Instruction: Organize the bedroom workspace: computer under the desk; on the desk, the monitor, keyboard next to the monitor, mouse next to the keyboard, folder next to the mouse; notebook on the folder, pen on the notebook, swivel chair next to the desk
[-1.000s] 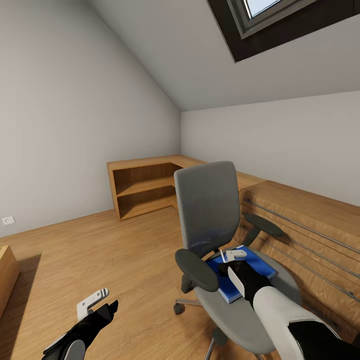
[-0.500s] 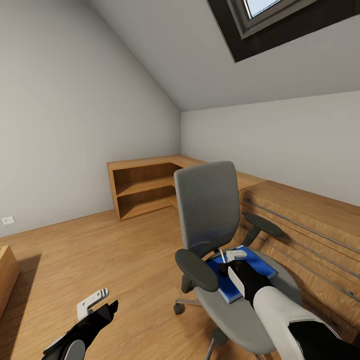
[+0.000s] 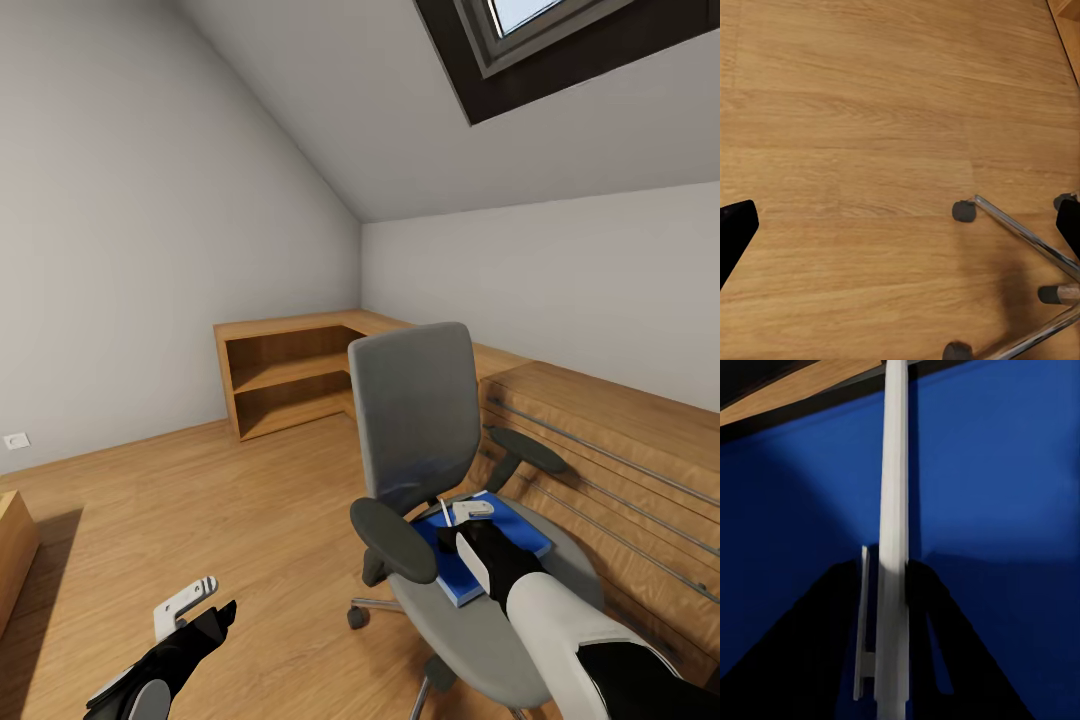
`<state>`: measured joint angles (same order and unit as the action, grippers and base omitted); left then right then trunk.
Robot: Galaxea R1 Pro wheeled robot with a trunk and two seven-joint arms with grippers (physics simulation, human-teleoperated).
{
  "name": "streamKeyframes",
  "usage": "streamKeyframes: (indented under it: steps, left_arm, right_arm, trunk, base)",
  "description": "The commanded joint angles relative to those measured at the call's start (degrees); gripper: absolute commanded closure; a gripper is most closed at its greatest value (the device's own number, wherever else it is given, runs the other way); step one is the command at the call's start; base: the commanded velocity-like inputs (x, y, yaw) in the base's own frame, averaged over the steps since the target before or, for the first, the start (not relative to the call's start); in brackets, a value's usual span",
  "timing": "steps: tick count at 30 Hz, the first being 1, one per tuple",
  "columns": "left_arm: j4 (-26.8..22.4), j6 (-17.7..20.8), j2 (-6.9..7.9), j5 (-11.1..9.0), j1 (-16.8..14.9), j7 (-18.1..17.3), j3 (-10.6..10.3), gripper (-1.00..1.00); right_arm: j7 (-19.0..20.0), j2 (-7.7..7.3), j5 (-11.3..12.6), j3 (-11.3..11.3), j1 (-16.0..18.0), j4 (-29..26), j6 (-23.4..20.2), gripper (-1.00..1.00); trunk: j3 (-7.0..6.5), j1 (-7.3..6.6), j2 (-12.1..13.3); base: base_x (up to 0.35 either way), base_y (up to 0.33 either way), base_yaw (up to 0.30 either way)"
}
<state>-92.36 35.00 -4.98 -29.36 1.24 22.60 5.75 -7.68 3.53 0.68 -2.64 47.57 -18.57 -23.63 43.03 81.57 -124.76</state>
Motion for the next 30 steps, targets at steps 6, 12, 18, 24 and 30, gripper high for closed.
streamKeyframes:
  steps: [6, 12, 18, 24, 30]
  left_arm:
    - [-0.1, 0.2, -0.03, -0.6, 0.0, 0.4, 0.0, -1.00]
    - [-0.1, 0.2, -0.03, -0.6, 0.0, 0.4, 0.0, -1.00]
    - [-0.1, 0.2, -0.03, -0.6, 0.0, 0.4, 0.0, -1.00]
    - [-0.1, 0.2, -0.03, -0.6, 0.0, 0.3, 0.0, -1.00]
    - [-0.1, 0.3, -0.03, -0.6, 0.0, 0.3, 0.0, -1.00]
  right_arm:
    - [-0.2, -0.01, 0.3, -0.2, 0.0, -0.1, -0.4, 1.00]
    - [-0.2, -0.01, 0.3, -0.3, 0.0, -0.1, -0.4, 1.00]
    - [-0.2, -0.01, 0.3, -0.2, 0.0, -0.1, -0.4, 1.00]
    - [-0.2, -0.01, 0.3, -0.2, 0.0, -0.1, -0.4, 1.00]
    - [-0.2, -0.01, 0.3, -0.2, 0.0, -0.1, -0.4, 1.00]
  trunk:
    - [0.06, 0.00, 0.0]
    - [-0.12, -0.22, 0.4]
    - [-1.20, -1.54, 2.8]
    - [-1.20, -1.54, 2.8]
    - [-1.20, -1.54, 2.8]
  base:
    - [0.000, 0.000, 0.000]
    - [0.000, 0.000, 0.000]
    - [0.000, 0.000, 0.000]
    - [0.000, 0.000, 0.000]
    - [0.000, 0.000, 0.000]
